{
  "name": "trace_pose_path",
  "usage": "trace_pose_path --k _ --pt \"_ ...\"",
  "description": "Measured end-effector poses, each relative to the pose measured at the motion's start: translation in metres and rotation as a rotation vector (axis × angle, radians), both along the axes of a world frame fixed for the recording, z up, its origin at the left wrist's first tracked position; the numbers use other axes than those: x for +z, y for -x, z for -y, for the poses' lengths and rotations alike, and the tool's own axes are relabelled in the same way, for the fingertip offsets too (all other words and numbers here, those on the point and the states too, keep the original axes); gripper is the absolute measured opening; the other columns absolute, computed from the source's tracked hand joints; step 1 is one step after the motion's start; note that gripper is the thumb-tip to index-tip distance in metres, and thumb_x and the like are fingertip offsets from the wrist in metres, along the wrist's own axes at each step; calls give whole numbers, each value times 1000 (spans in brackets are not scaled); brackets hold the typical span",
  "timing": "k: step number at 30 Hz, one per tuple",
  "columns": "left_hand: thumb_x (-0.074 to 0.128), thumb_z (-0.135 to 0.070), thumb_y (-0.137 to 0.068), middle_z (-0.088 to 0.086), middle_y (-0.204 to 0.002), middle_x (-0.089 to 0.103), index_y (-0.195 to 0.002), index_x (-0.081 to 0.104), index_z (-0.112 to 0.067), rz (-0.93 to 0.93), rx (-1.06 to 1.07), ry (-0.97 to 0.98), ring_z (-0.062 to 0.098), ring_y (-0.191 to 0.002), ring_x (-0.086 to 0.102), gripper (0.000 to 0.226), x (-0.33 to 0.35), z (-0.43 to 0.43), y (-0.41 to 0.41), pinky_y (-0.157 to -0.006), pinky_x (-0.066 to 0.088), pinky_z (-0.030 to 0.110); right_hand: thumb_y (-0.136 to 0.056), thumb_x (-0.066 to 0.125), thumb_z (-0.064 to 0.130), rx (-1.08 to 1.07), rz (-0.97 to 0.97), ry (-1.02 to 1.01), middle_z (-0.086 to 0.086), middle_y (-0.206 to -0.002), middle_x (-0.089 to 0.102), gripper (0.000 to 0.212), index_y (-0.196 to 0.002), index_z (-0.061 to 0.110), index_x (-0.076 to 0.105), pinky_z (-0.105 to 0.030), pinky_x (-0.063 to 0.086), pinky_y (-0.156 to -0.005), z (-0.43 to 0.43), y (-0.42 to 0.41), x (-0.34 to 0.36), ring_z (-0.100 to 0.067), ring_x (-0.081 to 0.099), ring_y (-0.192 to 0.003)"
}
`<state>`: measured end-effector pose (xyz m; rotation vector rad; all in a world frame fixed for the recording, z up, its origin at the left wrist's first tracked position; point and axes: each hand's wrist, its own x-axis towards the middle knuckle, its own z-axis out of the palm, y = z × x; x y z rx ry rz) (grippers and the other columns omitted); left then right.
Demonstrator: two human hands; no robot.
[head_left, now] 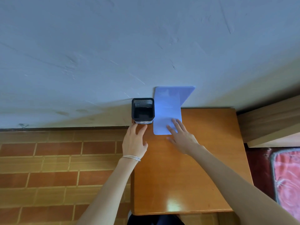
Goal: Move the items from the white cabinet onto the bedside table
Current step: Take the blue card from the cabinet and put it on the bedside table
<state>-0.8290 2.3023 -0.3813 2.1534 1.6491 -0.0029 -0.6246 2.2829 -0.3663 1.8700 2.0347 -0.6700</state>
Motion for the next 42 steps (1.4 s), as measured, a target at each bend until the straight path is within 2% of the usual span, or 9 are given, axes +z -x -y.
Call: trace_pose_path --k 7,14,18,23,25,28,32,38,42 --pt "70 -25 -81 10 -143 42 -142 41 -23 14 -28 -29 27 -138 30 68 -14 -5 -2 -101 44 39 -99 26 47 4 -31 -9 0 -156 -11 57 -149 24 12 -34 50 -85 0 -4 -2 -17 -15 -141" --pt "59 -31 -89 2 -153 26 -148 27 -23 -70 -39 16 20 -142 19 68 -9 -1 -5 -107 36 33 -99 29 44 -20 -111 -2 1 -157 -10 56 -149 24 13 -30 48 -84 -1 -7 5 -14 -11 -142" --pt "49 -35 -95 0 -155 23 -149 20 -27 -170 -123 97 19 -143 16 62 19 5 -5 -115 23 36 -100 35 36 -48 -193 -86 1 -157 -2 54 -149 22 15 -31 31 -108 4 -8 31 -14 -2 -143" --pt "74 -22 -79 7 -127 60 -124 61 -20 -19 -212 -54 24 -119 54 48 101 10 -24 -96 45 37 -97 47 22 -92 -230 -289 -7 -154 21 52 -145 12 29 -35 15 -116 15 -17 96 -20 12 -143" --pt "84 -16 -62 8 -108 68 -108 70 -16 34 -283 -174 27 -103 63 48 140 5 -39 -86 52 43 -90 57 14 -132 -237 -390 -11 -145 39 51 -138 8 41 -37 18 -111 23 -28 131 -25 29 -137" --pt "76 -16 -68 10 -111 66 -110 69 -11 136 -400 -353 30 -106 61 43 206 0 -69 -90 50 47 -78 67 9 -188 -184 -519 -11 -131 54 51 -128 8 54 -48 36 -105 40 -51 190 -28 47 -126" --pt "43 -30 -87 11 -127 59 -124 61 -11 223 -600 -482 28 -122 52 46 292 9 -111 -103 40 47 -80 66 18 -262 -53 -623 -9 -134 52 53 -131 10 51 -49 36 -105 78 -80 268 -26 42 -130" --pt "42 -43 -87 10 -142 46 -138 48 -10 310 -883 -490 27 -134 38 60 361 34 -161 -105 34 50 -91 38 32 -475 142 -724 -9 -150 30 56 -143 13 33 -45 20 -114 164 -96 340 -23 19 -141" --pt "42 -45 -85 12 -142 47 -138 48 -9 344 -1171 -464 28 -133 39 64 372 62 -195 -105 30 50 -89 53 36 -683 284 -675 -9 -153 22 67 -146 15 24 -49 18 -113 229 -87 354 -23 11 -142"
